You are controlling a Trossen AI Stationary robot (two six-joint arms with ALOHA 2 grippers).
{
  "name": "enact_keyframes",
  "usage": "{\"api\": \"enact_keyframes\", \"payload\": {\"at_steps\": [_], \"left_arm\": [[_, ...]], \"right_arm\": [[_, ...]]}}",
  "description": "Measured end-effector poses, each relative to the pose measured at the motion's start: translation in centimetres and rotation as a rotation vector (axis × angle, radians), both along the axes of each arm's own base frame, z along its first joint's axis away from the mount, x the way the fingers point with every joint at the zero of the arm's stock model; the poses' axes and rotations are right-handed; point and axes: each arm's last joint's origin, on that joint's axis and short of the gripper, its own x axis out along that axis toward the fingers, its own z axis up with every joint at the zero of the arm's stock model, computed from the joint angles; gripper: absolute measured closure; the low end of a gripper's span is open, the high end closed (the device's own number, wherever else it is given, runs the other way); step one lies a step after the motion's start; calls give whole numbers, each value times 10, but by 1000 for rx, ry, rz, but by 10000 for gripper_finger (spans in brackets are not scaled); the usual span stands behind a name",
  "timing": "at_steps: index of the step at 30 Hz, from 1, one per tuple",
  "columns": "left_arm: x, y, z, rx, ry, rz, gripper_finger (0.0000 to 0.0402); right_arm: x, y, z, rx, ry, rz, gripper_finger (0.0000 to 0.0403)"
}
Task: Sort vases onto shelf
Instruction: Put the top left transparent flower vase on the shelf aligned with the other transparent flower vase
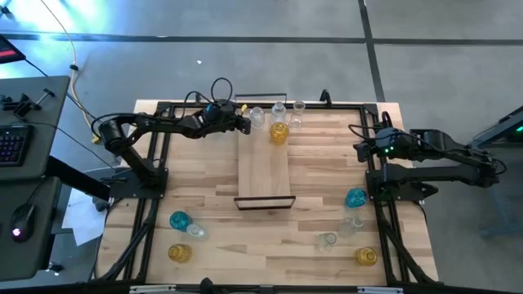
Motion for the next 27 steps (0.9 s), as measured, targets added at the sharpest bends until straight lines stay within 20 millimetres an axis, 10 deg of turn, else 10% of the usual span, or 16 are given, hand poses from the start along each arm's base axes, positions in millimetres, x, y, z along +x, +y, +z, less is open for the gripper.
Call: {"api": "enact_keyframes", "payload": {"at_steps": [27], "left_arm": [[2,-2,2,32,-12,-95,401]], "right_arm": [[0,0,0,-1,-4,0,160]]}}
